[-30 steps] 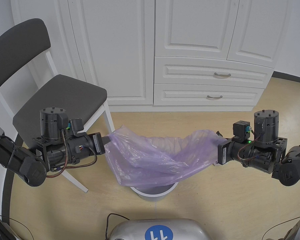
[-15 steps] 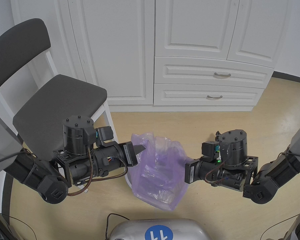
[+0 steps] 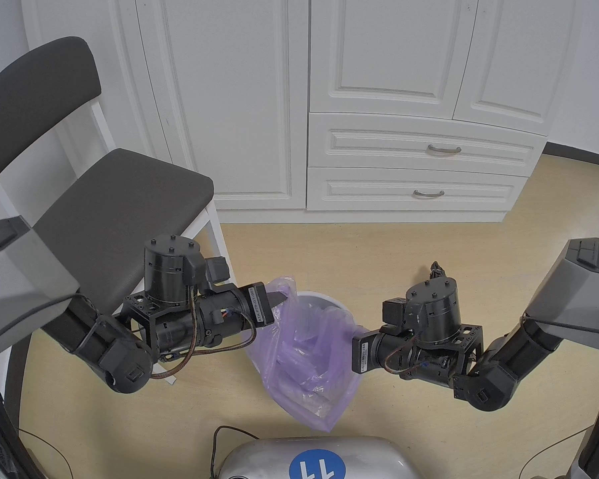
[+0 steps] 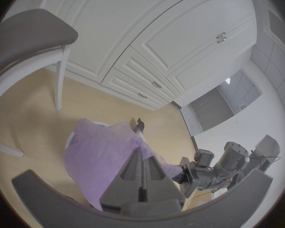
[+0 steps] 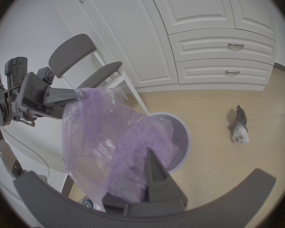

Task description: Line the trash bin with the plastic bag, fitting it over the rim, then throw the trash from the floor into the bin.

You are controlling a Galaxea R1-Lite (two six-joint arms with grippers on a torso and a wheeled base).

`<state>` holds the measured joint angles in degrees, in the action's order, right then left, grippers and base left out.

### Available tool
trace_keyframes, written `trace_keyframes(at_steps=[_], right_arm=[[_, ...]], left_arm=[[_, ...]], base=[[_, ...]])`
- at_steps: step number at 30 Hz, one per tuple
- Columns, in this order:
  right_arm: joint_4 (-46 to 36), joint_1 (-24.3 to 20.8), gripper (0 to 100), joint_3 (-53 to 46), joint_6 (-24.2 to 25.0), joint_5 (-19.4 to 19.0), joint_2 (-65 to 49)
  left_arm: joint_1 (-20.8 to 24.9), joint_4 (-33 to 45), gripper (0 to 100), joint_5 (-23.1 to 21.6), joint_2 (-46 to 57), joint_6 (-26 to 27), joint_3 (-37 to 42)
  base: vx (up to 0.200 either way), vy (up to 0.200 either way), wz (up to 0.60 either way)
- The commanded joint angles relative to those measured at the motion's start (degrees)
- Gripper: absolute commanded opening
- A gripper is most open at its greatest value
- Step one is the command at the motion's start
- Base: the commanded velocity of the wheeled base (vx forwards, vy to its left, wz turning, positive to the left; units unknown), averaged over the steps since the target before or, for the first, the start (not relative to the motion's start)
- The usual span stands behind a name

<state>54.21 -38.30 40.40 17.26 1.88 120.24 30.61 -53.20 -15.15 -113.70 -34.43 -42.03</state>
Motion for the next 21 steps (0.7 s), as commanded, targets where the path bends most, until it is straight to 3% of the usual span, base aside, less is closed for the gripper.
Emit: trace_keyframes(at_steps=[1,10,16,18,20,21], right_arm=[[0.02,1.48,0,0.73,0.05,-0.12,2.81],[-0.42,4.82,0,1.61,0.05,-0.65,4.31],[0.02,5.87,0,2.93,0.05,-0.82,7.21],[0.46,6.22,0,3.55,0.23,-1.61,8.88],[0.46,6.22,0,3.55,0.23,-1.61,8.88],[0.46,6.49,0,3.9,0.4,-1.97,9.84]], left_arm=[[-1.26,0.11,0,-2.34,-3.19,-0.29,-1.47],[-4.33,2.31,0,-9.9,-7.94,-0.64,-6.92],[-6.09,3.81,0,-11.13,-9.96,-0.38,-8.5],[-7.93,3.81,0,-14.38,-12.07,-0.38,-9.65],[-7.93,3.81,0,-14.38,-12.07,-0.38,-9.65],[-9.43,3.81,0,-17.1,-13.92,-0.29,-10.44]], base=[[0.0,0.0,0.0],[0.0,0.0,0.0],[0.0,0.0,0.0],[0.0,0.0,0.0],[0.0,0.0,0.0],[0.0,0.0,0.0]])
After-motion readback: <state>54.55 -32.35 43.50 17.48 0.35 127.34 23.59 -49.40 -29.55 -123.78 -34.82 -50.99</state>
